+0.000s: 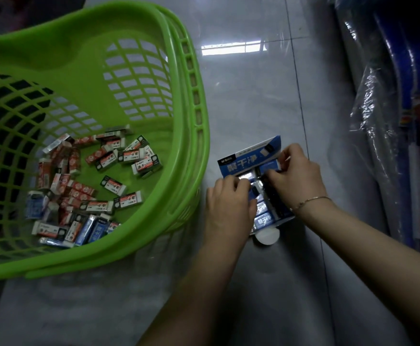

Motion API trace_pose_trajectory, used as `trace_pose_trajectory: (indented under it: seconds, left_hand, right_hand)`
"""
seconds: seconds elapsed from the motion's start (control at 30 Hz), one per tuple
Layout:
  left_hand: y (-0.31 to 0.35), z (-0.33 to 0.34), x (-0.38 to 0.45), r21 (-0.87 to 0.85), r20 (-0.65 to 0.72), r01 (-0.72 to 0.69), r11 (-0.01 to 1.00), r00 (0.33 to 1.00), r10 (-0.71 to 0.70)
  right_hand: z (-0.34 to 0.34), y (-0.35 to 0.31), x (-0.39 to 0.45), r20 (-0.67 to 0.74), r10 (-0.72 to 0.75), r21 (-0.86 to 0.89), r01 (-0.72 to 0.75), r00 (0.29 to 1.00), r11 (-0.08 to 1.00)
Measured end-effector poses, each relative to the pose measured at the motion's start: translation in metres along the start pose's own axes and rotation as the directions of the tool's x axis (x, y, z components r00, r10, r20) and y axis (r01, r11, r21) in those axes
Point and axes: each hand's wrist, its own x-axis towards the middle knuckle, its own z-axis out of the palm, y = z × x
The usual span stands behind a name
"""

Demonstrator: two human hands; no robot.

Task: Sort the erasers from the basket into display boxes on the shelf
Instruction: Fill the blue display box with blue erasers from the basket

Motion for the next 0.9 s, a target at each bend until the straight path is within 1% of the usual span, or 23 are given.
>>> trace_pose_trajectory:
  seconds: [0.1, 0.17, 0.23, 0.37, 0.47, 0.53, 0.6, 0.67, 0.7, 0.77, 0.8, 0.83, 0.87, 0.9]
  left_hand:
    - [-0.001, 0.002, 0.0, 0.032, -0.001, -0.016, 0.999, 1.0, 0.016]
    - [-0.002, 0.003, 0.001, 0.063, 0.005, -0.031, 0.998, 1.0, 0.031]
    - [-0.002, 0.003, 0.003, 0.074, 0.013, -0.045, 0.996, 0.999, 0.044]
    - [-0.005, 0.004, 0.005, 0.063, 0.025, -0.046, 0.997, 0.999, 0.045]
    - [-0.006, 0.005, 0.003, 0.041, 0.026, -0.046, 0.998, 0.999, 0.045]
    - [-0.007, 0.005, 0.001, 0.027, 0.015, -0.052, 0.998, 0.999, 0.051]
    - [-0.007, 0.005, 0.001, 0.017, 0.0, -0.061, 0.998, 0.998, 0.061]
    - [-0.007, 0.004, 0.0, -0.002, -0.02, -0.075, 0.997, 0.997, 0.075]
    - [-0.007, 0.004, -0.001, -0.032, -0.04, -0.077, 0.996, 0.996, 0.076]
    - [-0.008, 0.005, -0.003, -0.137, -0.097, -0.068, 0.988, 0.994, 0.055]
    - [-0.007, 0.005, -0.005, -0.219, -0.122, -0.041, 0.975, 0.992, 0.014]
    - [-0.006, 0.004, -0.006, -0.329, -0.128, 0.014, 0.944, 0.99, -0.06]
    - [-0.003, 0.003, -0.007, -0.456, -0.111, 0.089, 0.886, 0.982, -0.156]
    - [-0.001, 0.001, -0.008, -0.562, -0.071, 0.171, 0.809, 0.965, -0.253]
  right_hand:
    - [-0.003, -0.003, 0.0, 0.057, -0.074, -0.211, 0.085, 0.996, 0.974]
    - [-0.004, -0.004, 0.001, 0.093, -0.124, -0.38, 0.15, 0.988, 0.913]
    - [-0.003, -0.006, 0.002, 0.128, -0.154, -0.49, 0.198, 0.98, 0.849]
    - [-0.004, -0.004, 0.002, 0.188, -0.192, -0.574, 0.266, 0.963, 0.774]
    - [-0.004, -0.001, -0.002, 0.167, -0.198, -0.575, 0.259, 0.966, 0.776]
    - [-0.003, 0.0, -0.005, 0.14, -0.231, -0.615, 0.268, 0.963, 0.741]
    - [-0.001, -0.002, -0.007, 0.162, -0.253, -0.652, 0.296, 0.954, 0.698]
    - [-0.001, -0.004, -0.006, 0.191, -0.247, -0.646, 0.311, 0.95, 0.697]
    - [-0.002, -0.005, -0.005, 0.195, -0.238, -0.62, 0.308, 0.951, 0.722]
    - [-0.007, -0.004, -0.004, 0.168, -0.214, -0.483, 0.27, 0.962, 0.833]
    - [-0.009, -0.004, -0.005, 0.141, -0.176, -0.351, 0.215, 0.974, 0.911]
    - [-0.012, -0.006, -0.005, 0.126, -0.105, -0.166, 0.125, 0.986, 0.978]
    - [-0.015, -0.008, -0.007, 0.158, 0.001, 0.052, -0.01, 0.988, 0.999]
    - [-0.019, -0.011, -0.01, 0.25, 0.1, 0.258, -0.166, 0.963, 0.952]
